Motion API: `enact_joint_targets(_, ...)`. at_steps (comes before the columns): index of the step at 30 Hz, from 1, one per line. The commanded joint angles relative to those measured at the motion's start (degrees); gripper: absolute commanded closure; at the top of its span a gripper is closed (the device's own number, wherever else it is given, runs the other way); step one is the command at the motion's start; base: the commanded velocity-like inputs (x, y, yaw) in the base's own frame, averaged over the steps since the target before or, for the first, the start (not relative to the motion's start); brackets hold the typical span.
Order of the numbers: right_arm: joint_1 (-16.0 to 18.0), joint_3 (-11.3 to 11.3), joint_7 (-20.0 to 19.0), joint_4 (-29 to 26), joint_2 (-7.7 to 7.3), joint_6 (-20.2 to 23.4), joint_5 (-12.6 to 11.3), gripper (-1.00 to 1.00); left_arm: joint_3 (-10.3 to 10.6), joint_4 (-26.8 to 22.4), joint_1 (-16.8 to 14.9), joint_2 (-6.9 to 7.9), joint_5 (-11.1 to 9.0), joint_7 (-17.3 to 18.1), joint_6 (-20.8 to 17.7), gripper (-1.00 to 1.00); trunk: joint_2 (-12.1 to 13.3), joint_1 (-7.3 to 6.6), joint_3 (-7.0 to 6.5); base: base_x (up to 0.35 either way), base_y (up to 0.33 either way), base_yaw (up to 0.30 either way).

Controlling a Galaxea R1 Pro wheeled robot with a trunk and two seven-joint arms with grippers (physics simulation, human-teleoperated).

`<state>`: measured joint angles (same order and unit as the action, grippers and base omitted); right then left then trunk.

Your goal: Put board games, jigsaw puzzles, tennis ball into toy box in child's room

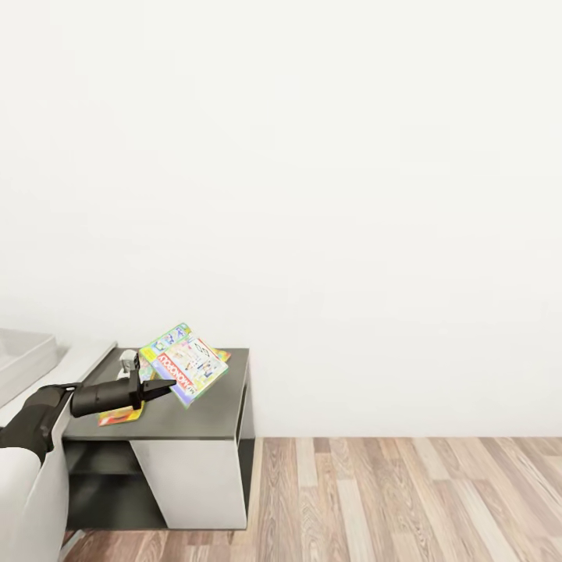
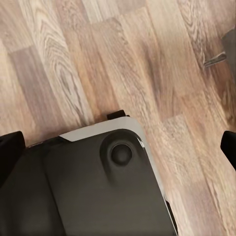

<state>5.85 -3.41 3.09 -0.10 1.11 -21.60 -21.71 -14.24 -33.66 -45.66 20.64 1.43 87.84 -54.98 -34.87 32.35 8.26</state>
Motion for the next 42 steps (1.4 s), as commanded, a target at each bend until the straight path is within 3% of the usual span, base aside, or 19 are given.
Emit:
enact_joint_targets(1, 0.0, -0.3, 0.2, 0.0, 0.04, -0.3, -0.3, -1.00, -0.1, 0.0, 0.0, 0.00, 0.2, 0.3, -0.6, 1.00, -0.1, 0.02, 0.10, 0.077, 0.000, 0.000)
enact_joint_targets(16, 0.0, -0.1, 0.0, 0.0, 1.07, -0.1, -0.7, -1.00, 0.0, 0.0, 0.0, 0.03, 0.1, 0.3, -0.6, 1.00, -0.1, 0.02, 0.10, 0.223, 0.000, 0.000)
enact_joint_targets(21, 0.0, 0.0, -0.1, 0.0, 2.99, 0.0, -0.8, -1.00, 0.1, 0.0, 0.0, 0.09, 0.1, 0.4, -0.6, 1.00, -0.1, 0.02, 0.10, 0.201, 0.000, 0.000)
enact_joint_targets(24, 0.1, 0.3, -0.2, 0.0, 3.39, 0.2, -1.0, -1.00, 0.1, 0.0, 0.0, 0.10, 0.1, 0.4, -0.6, 1.00, -0.1, 0.02, 0.10, 0.172, 0.000, 0.000)
enact_joint_targets(26, 0.6, 0.7, -0.3, -0.2, 2.50, 2.7, -1.3, -1.00, 0.1, 0.0, 0.0, 0.10, 0.1, 0.4, -0.6, 1.00, -0.1, 0.02, 0.10, 0.070, 0.000, 0.000)
enact_joint_targets(28, 2.8, 1.2, -0.3, -1.1, 0.55, 7.1, -2.2, -1.00, 0.0, 0.0, 0.0, 0.10, 0.1, 0.4, -0.6, 1.00, -0.1, 0.02, 0.10, 0.009, 0.000, 0.000)
enact_joint_targets(32, 9.1, 3.9, -0.5, -6.6, -6.11, 20.8, -7.6, -1.00, 0.0, 0.0, 0.0, 0.10, 0.1, 0.5, -0.6, 1.00, -0.1, 0.02, 0.10, -0.093, 0.000, 0.000)
enact_joint_targets(34, 10.5, 4.9, -0.5, -12.4, -8.22, 25.1, -9.6, -1.00, 0.0, 0.0, 0.0, 0.14, 0.1, 0.5, -0.6, 1.00, -0.1, 0.02, 0.10, -0.040, 0.000, 0.000)
enact_joint_targets(37, 11.3, 5.3, -0.5, -23.1, -9.91, 28.9, -10.6, -1.00, 0.0, -0.1, 0.0, 0.23, 0.1, 1.0, -0.6, 1.00, -0.1, 0.02, 0.10, -0.012, 0.000, 0.000)
enact_joint_targets(40, 11.3, 5.3, -0.5, -33.0, -10.56, 31.8, -10.8, -1.00, 0.0, -0.2, 0.0, 0.27, 0.1, 1.4, -0.6, 1.00, -0.1, 0.02, 0.10, -0.003, 0.000, 0.000)
enact_joint_targets(42, 11.1, 5.2, -0.6, -35.6, -10.60, 32.5, -10.7, -1.00, 0.0, -0.2, 0.0, 0.26, 0.1, 1.4, -0.6, 1.00, -0.1, 0.02, 0.10, 0.000, 0.000, 0.000)
